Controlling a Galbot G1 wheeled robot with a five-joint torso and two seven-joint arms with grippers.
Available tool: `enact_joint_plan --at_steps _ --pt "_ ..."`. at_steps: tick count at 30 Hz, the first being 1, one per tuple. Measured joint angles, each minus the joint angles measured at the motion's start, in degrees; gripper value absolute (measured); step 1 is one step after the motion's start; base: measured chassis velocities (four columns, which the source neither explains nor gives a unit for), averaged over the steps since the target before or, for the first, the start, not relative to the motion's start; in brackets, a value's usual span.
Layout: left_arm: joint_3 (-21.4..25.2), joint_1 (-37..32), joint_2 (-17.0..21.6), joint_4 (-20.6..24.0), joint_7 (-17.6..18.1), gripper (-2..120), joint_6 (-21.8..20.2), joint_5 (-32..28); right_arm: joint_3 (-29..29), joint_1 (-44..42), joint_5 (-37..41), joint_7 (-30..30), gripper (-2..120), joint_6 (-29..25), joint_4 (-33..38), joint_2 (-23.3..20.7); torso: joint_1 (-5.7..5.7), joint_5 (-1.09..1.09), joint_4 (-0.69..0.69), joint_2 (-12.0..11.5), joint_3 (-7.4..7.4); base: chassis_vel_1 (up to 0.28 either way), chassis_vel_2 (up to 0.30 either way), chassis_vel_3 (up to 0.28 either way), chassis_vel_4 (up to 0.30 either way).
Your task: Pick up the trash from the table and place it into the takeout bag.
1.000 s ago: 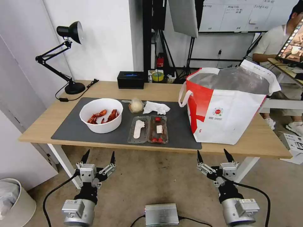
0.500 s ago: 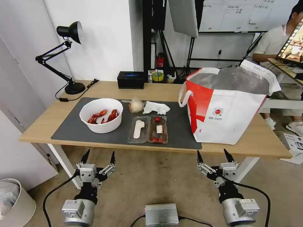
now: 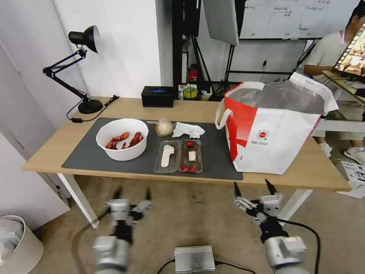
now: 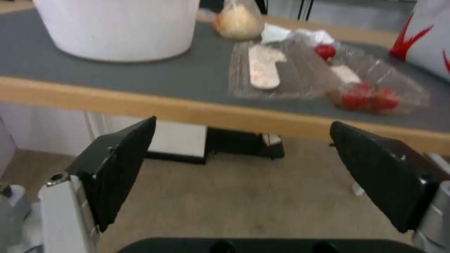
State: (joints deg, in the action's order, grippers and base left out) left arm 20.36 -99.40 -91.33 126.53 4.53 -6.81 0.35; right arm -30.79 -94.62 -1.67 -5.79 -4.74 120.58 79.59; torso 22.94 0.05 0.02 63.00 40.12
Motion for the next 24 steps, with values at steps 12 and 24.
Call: enact_joint_plan --at_steps 12,24 --pt "0.1 -0.1 0.0 0.8 0.2 100 4.9 -0.4 0.4 0.4 0.1 -1.7 100 -2.9 -0.7 0.2 -0.02 -0.05 -0.02 0.0 -0.01 0.0 0.0 0.0 0.0" --pt "-0.2 0.2 0.0 1.5 -0.1 100 9.5 -1.5 0.4 -0.1 0.6 -2.0 100 -3.6 -0.2 0.8 -0.02 -0.05 -0.02 0.0 -0.02 0.0 0.0 0.0 0.0"
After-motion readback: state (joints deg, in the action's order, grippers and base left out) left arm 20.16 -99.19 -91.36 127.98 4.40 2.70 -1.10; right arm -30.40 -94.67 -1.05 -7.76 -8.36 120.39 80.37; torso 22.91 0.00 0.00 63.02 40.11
